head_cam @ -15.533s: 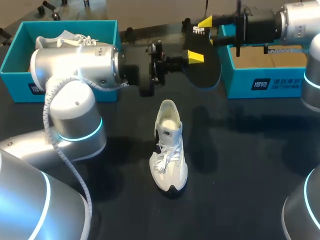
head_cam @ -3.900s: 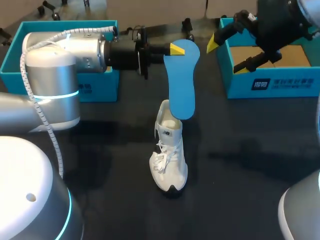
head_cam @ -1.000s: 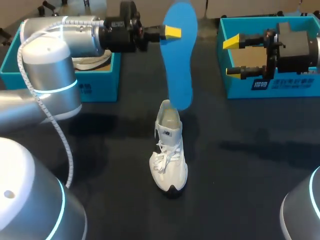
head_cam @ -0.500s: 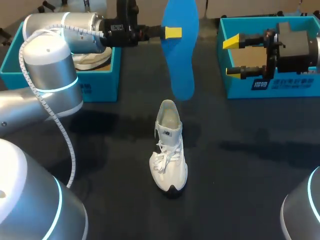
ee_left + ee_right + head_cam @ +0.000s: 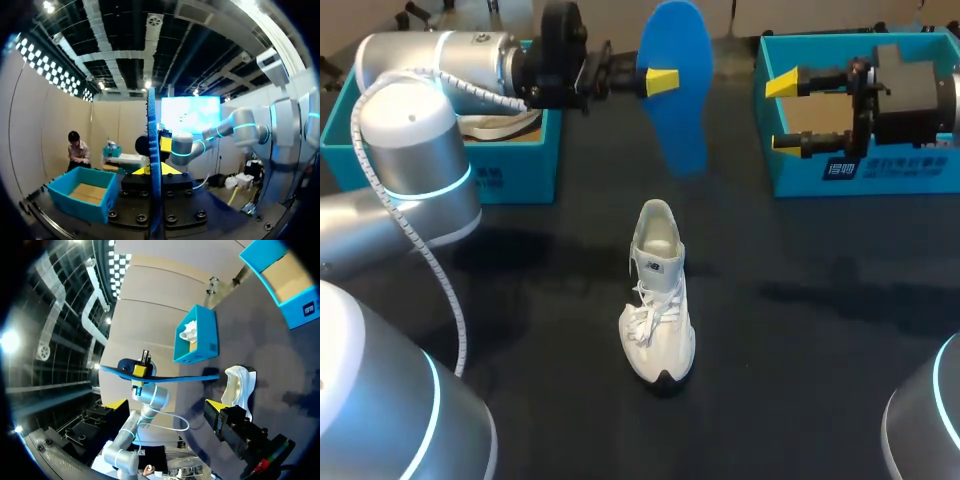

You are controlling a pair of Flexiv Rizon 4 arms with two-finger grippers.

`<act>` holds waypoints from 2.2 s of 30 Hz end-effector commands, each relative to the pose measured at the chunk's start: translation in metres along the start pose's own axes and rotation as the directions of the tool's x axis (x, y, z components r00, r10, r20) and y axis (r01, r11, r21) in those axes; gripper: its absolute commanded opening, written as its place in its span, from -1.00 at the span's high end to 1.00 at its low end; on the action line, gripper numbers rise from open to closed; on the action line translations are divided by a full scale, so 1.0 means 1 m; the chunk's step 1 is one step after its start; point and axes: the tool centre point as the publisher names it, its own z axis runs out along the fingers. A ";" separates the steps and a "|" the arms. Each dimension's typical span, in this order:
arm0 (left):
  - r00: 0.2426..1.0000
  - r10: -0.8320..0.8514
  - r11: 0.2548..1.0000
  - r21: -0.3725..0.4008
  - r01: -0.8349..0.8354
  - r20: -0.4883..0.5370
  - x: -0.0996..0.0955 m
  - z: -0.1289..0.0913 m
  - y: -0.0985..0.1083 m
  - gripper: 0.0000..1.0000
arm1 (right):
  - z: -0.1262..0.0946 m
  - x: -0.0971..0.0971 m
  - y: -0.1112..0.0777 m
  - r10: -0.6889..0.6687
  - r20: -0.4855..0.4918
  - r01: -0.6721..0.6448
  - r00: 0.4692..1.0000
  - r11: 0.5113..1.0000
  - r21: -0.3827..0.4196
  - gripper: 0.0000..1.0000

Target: Take the shoe out of the shoebox, open the shoe tongue, remove and reinsert the insole, then place the shoe into the shoebox

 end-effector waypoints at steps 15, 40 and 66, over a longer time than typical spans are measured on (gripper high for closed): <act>0.938 0.346 0.937 -0.063 -0.344 0.026 0.002 0.000 0.000 1.00 | 0.001 0.000 0.000 0.001 0.000 -0.001 1.000 1.000 -0.001 -1.00; -0.551 0.810 -0.519 0.191 -0.833 -0.201 -0.010 -0.016 0.031 1.00 | 0.001 0.000 0.000 0.001 0.000 -0.001 1.000 1.000 -0.001 -1.00; -0.554 0.812 -0.540 0.125 -0.833 -0.184 -0.017 -0.018 0.045 1.00 | 0.002 0.000 -0.001 0.005 0.005 -0.005 1.000 1.000 -0.007 -1.00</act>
